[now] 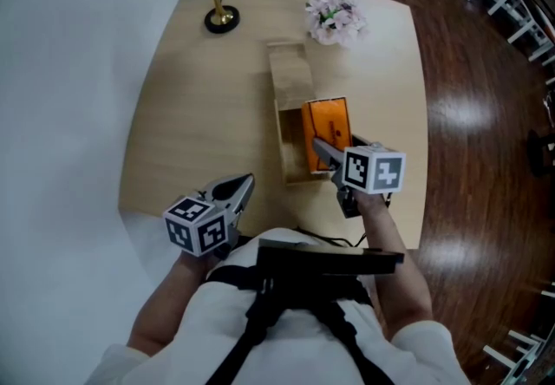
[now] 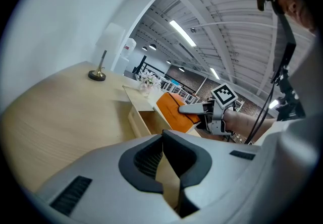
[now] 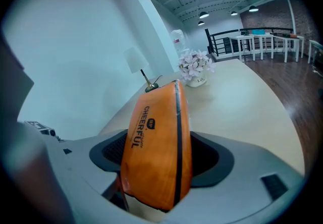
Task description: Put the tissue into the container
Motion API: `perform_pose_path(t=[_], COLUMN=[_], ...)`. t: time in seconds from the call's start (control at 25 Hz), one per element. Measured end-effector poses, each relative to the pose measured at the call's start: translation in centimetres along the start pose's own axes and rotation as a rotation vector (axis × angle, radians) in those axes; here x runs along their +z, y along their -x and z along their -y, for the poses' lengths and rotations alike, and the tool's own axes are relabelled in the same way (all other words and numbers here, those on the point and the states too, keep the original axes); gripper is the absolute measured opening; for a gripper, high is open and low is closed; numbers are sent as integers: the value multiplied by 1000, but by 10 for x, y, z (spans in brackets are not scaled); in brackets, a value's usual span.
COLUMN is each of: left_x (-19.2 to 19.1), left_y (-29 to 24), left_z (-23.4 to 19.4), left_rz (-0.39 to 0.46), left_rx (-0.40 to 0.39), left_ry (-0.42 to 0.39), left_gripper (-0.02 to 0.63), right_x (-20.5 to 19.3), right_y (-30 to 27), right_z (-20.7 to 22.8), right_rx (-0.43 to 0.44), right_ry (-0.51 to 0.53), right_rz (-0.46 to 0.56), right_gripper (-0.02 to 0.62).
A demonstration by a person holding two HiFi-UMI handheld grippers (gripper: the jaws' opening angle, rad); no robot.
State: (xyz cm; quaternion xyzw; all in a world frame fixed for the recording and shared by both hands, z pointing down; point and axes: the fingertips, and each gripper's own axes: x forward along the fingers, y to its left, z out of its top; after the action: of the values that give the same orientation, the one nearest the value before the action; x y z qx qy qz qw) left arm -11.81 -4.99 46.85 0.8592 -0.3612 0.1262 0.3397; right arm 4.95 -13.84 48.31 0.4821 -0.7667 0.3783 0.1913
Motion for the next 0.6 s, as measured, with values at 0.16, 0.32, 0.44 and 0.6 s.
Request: perform_pose_path(t=[0.16, 0.32, 0.44, 0.6], left_x=[0, -1, -2, -5], left_y=[0, 2, 4, 8], left_z=[0, -2, -3, -5], left_rz=[2, 5, 4, 2], left_rx=[-5, -6, -4, -1], left_ry=[1, 6, 10, 17], left_gripper=[-6, -6, -6, -6], right_x=[-6, -15, -21, -26], right_y=[-11, -28, -41, -56], right_z=[-15, -21, -18, -17], right_rx=[24, 18, 3, -7], right_ry=[11, 1, -47, -70], right_rz=[-22, -43, -53, -69], right_gripper=[365, 365, 365, 365])
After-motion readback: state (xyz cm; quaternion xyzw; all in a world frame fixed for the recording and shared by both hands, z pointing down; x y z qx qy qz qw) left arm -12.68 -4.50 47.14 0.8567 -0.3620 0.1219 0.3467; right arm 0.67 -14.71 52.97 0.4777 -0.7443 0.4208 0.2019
